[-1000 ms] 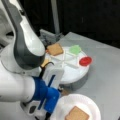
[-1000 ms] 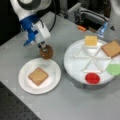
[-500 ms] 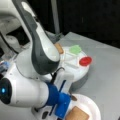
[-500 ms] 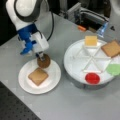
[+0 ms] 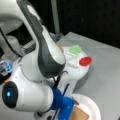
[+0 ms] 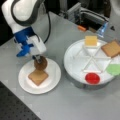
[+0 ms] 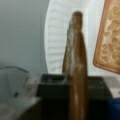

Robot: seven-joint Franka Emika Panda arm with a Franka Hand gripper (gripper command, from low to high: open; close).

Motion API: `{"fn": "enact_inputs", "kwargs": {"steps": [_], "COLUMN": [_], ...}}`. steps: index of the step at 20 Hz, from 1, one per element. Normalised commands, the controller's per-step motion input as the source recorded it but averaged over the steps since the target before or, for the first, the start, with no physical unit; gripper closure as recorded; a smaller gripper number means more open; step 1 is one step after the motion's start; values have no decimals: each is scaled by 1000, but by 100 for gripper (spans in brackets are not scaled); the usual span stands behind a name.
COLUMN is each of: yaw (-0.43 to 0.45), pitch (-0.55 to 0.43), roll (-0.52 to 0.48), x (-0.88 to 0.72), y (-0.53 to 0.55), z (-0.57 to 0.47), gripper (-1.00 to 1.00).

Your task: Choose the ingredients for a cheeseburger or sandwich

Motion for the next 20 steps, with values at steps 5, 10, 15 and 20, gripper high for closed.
{"fn": "enact_inputs", "kwargs": {"steps": [5,10,15,20], "yaw": [103,113,133,143], "pitch": [110,69,70,43], "roll": [-74,12,8,25], "x": [227,286,321,355], "y": [-228,-189,-155,-131], "z": [-69,-102,-23,-56], "gripper": [100,100,100,100]}}
